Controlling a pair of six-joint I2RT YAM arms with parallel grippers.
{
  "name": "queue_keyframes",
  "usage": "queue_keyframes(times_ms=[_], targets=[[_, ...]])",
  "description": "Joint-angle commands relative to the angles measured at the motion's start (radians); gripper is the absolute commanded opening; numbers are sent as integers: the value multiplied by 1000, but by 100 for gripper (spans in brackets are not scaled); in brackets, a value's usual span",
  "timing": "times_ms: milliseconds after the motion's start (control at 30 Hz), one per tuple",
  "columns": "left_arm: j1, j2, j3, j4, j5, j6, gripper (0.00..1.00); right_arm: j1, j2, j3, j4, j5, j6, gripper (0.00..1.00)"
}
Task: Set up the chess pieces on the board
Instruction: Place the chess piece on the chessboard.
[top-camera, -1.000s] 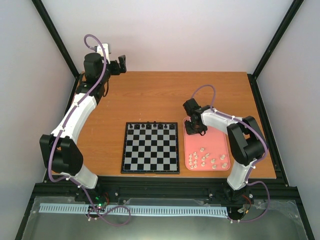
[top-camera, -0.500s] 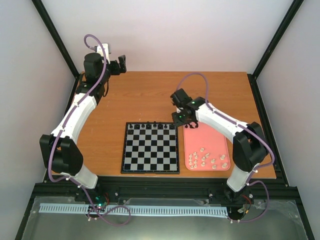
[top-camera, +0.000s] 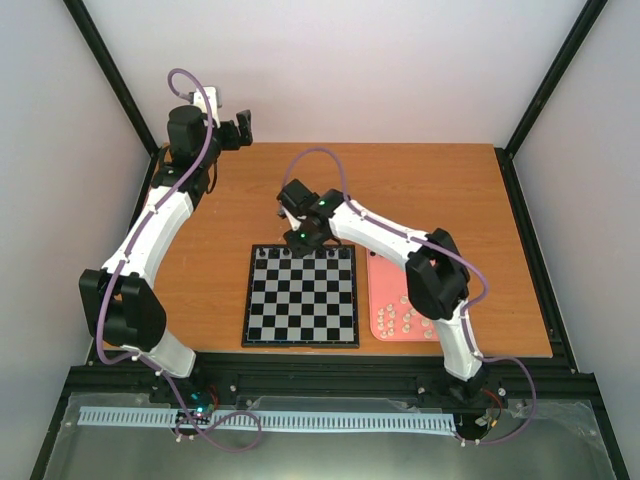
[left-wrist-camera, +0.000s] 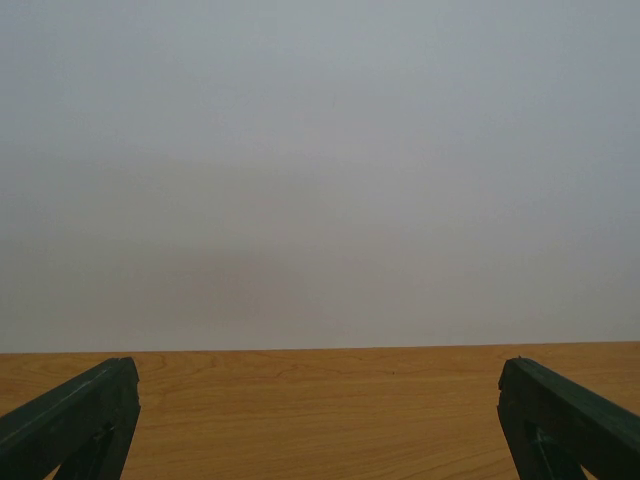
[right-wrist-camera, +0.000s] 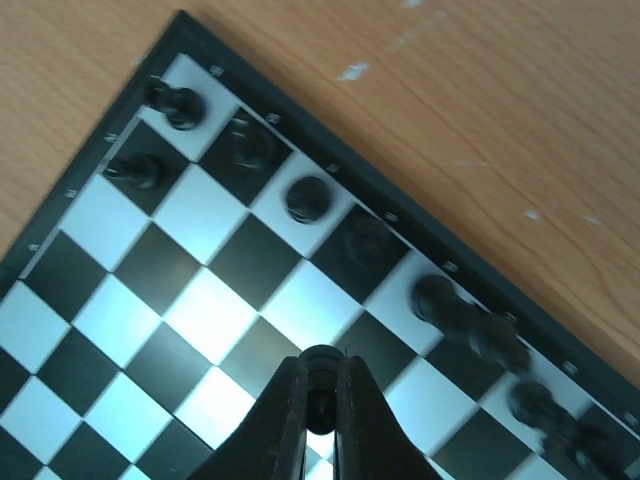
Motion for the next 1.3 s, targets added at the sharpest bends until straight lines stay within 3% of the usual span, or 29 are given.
queue_keyframes(times_ms=[0, 400, 1267], targets=[[-2, -34, 21, 12, 4, 9, 100, 42, 70, 100, -42, -73, -35, 4], [-2, -35, 18, 15, 4, 11, 100, 79, 249, 342, -113, -116, -67, 4], [-2, -23, 24, 15, 11, 7, 100, 92, 387, 453, -136, -132, -94, 4]])
